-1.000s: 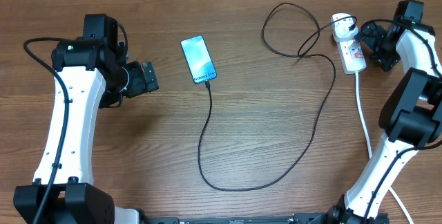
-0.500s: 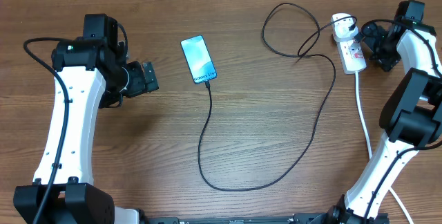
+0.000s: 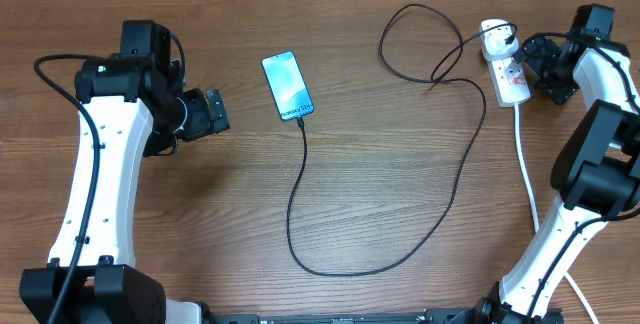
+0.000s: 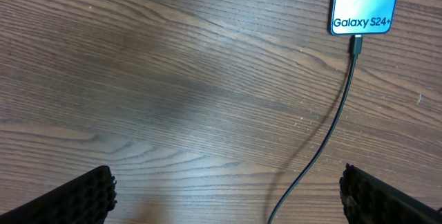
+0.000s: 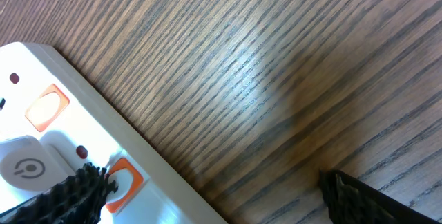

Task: Plug charger to phone and switch on socket

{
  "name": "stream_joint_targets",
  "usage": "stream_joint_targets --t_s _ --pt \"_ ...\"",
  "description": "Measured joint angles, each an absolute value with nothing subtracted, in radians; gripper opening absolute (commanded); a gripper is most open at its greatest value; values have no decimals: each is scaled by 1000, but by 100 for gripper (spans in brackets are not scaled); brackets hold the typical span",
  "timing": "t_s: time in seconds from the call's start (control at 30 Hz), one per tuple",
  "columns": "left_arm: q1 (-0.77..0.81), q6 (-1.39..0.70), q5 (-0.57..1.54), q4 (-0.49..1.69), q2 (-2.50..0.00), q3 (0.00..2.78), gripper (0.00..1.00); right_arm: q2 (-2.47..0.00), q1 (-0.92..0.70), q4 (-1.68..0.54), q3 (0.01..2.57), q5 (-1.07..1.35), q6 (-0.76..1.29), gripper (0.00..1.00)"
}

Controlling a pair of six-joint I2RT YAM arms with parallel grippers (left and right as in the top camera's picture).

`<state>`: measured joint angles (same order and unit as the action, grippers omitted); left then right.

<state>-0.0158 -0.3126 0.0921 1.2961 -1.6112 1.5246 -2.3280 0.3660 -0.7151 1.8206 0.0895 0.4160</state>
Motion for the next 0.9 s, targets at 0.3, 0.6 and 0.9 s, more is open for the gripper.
stream_joint_targets --t_s 0.3,0.6,0.9 --pt "-16 -313 93 1296 -1611 1525 100 -2327 366 -717 1819 90 402 100" --pt "-16 -313 93 1296 -1611 1525 100 -2323 366 -712 1810 92 393 100" --pt "-16 -313 93 1296 -1611 1525 100 -2307 364 -698 1778 96 376 100"
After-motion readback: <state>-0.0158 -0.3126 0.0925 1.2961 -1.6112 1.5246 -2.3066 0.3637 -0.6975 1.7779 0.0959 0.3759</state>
